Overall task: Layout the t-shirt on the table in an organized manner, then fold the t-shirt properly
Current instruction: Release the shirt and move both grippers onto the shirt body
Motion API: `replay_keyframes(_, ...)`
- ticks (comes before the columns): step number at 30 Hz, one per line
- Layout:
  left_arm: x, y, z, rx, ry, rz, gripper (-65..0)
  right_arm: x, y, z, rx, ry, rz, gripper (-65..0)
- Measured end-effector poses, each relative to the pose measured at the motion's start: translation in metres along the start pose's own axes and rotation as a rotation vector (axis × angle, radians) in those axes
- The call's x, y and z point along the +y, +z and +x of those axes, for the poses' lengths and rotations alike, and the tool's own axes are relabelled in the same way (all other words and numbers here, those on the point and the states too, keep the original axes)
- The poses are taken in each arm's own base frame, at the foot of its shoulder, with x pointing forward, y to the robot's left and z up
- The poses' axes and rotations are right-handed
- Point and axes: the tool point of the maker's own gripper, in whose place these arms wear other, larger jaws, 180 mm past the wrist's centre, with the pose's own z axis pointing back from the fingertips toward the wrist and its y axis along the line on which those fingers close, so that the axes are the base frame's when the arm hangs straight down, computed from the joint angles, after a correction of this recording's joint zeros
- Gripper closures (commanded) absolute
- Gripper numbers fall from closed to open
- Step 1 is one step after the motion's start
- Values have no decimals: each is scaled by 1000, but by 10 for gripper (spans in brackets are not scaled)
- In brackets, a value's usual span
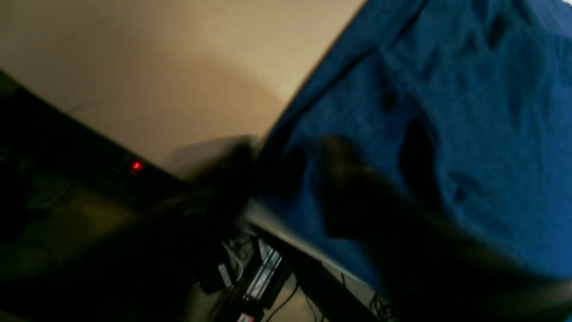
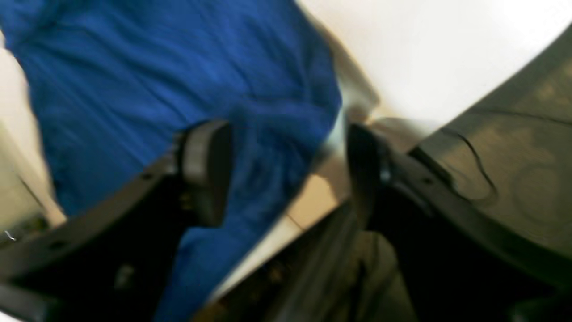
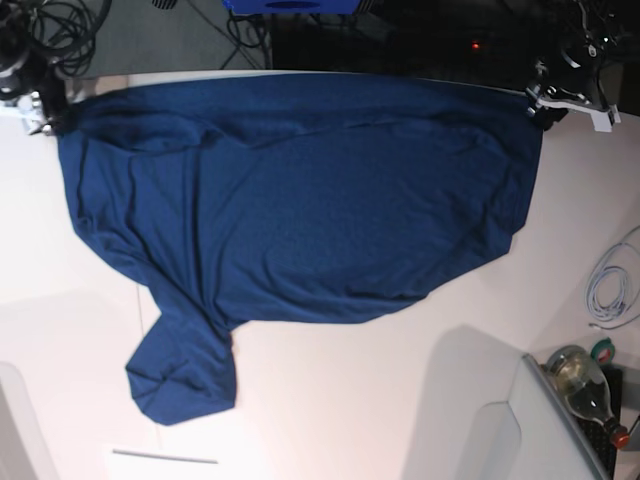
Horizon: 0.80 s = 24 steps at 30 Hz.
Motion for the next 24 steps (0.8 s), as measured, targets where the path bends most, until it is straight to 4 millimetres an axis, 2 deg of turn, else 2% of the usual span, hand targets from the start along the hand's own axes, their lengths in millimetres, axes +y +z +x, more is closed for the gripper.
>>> replay_keyframes(2,4,1,5,-11,1,9,-464,-3,10,13,-50,-2,-11,-396)
replay_keyframes(4,14,6,14,-46,34,38,-513,1,18,27,-95,24,-12,-396)
replay_keyframes(6,28,14,26,-85,54,72,-518,17,20,43,-121,62,19,-396)
replay_keyframes(8,37,25,52,-152,52,107,-518,43,18,66,-150,133,63,-396)
replay_keyframes(11,23,38,105,-287,-7,82,-518,89,7,96,-191,244,132,-396)
replay_keyframes(14,-5,38,140,-343,-98,28,-513,131,-22,94,-125,356,182,-396)
replay_keyframes(15,-18,33,143,-339,-126,1,-495,147,-34,88,-91,395,200,-396)
replay_keyframes(17,-50,17,133,-280,-200,-72,-380,177,-50,82,-53,488,222,-396)
replay_keyframes(19,-85,0,115,-202,-273,-156,-209,209,-58,69,-29,600,258,-396)
replay_keyframes(21,-110,-9,103,-171,-308,-223,0,239,-64,44,12,696,306,-372)
replay_keyframes(23,-126,-16,95,-146,-332,-254,0,262,-68,10,66,763,364,-306)
replay_keyframes(24,-132,-20,91,-129,-343,-269,0,269,-70,-5,87,791,383,-252)
